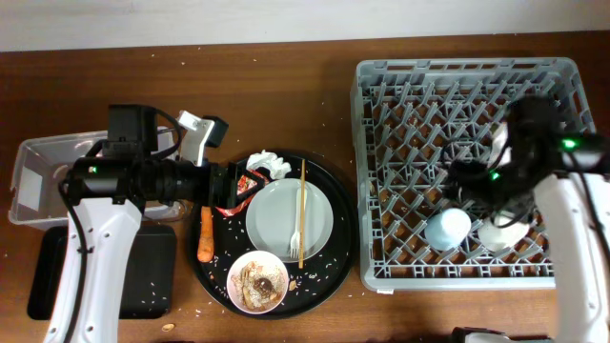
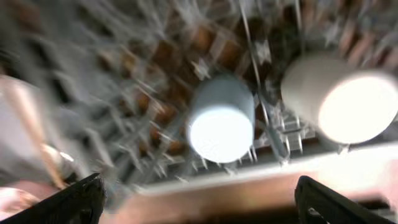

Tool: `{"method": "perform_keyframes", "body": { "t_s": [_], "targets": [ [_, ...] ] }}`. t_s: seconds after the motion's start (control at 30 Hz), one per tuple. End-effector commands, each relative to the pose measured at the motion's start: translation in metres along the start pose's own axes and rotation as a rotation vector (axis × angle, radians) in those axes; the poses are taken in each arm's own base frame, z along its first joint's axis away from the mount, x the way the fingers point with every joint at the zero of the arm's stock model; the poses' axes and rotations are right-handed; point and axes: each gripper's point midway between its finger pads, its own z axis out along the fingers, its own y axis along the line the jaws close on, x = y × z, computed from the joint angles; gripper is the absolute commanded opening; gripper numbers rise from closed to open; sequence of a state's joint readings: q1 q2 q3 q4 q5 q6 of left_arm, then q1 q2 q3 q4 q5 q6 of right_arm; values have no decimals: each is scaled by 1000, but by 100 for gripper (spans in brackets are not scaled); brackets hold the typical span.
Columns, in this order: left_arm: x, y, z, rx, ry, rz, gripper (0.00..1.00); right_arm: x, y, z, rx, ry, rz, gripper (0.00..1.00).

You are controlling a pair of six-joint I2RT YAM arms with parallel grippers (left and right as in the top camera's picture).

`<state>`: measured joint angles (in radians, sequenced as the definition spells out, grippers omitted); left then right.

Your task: Sort waste into correct bins and load items into the dishwasher rack

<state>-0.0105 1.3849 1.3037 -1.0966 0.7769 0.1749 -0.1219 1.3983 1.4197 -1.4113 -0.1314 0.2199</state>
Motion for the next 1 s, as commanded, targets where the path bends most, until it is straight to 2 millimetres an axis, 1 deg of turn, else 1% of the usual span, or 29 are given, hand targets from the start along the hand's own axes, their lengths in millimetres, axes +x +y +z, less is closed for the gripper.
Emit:
{"method": "perform_keyframes", "body": {
  "t_s": [0.0,0.03,0.07,0.1,0.13,0.17,0.2,0.23,0.27,0.3,0.37,0.4,0.43,0.47,0.57,0.6,0.73,0.77,0.8,0.83,0.87,0.93,0.97],
  "targets": [
    [17,12,4,-154,87,17,96,0,63,-68,-272,-201,-210,91],
    [25,29,5,-303,130,-24,95,7,85,-79,-340,-235,-281,88],
    [29,44,0,-437,134,-95,95,17,102,-82,-371,-232,-349,88],
    [29,52,-7,-511,111,-148,93,31,121,-79,-393,-202,-420,82],
    [26,56,-16,-558,71,-196,92,46,144,-71,-412,-154,-475,76],
    [22,60,-24,-597,33,-204,92,55,162,-57,-390,-122,-494,72],
    [17,64,-32,-639,3,-193,92,59,175,-37,-316,-109,-488,71],
    [16,67,-35,-662,-7,-189,93,61,185,-10,-214,-101,-462,62],
    [16,69,-37,-680,-6,-189,99,65,195,17,-134,-71,-427,56],
    [19,70,-38,-689,5,-193,99,70,205,43,-91,-24,-425,50],
    [30,76,-45,-747,45,-206,99,76,218,99,-26,79,-405,46],
    [35,79,-47,-771,60,-210,99,80,225,120,-32,127,-404,45],
    [41,88,-58,-849,71,-235,99,87,234,149,-47,191,-402,42],
    [43,93,-64,-882,64,-270,99,91,238,163,-51,224,-400,42],
    [44,98,-68,-888,58,-291,99,92,244,189,-50,236,-401,42],
    [44,98,-68,-888,58,-291,99,93,244,192,-46,242,-392,40],
    [44,98,-68,-888,58,-291,99,101,243,209,-31,274,-388,37],
    [44,98,-68,-888,58,-291,99,105,245,215,-29,287,-384,34],
    [44,98,-68,-888,58,-291,99,107,248,215,-38,285,-392,33],
    [44,98,-68,-888,58,-291,99,109,252,216,-48,277,-402,25],
    [44,98,-68,-888,58,-291,99,109,252,215,-48,277,-404,6],
    [44,98,-68,-888,58,-291,99,102,247,203,-46,270,-412,4],
    [44,98,-68,-888,58,-291,99,86,242,181,-50,234,-417,4]
  ]
}}
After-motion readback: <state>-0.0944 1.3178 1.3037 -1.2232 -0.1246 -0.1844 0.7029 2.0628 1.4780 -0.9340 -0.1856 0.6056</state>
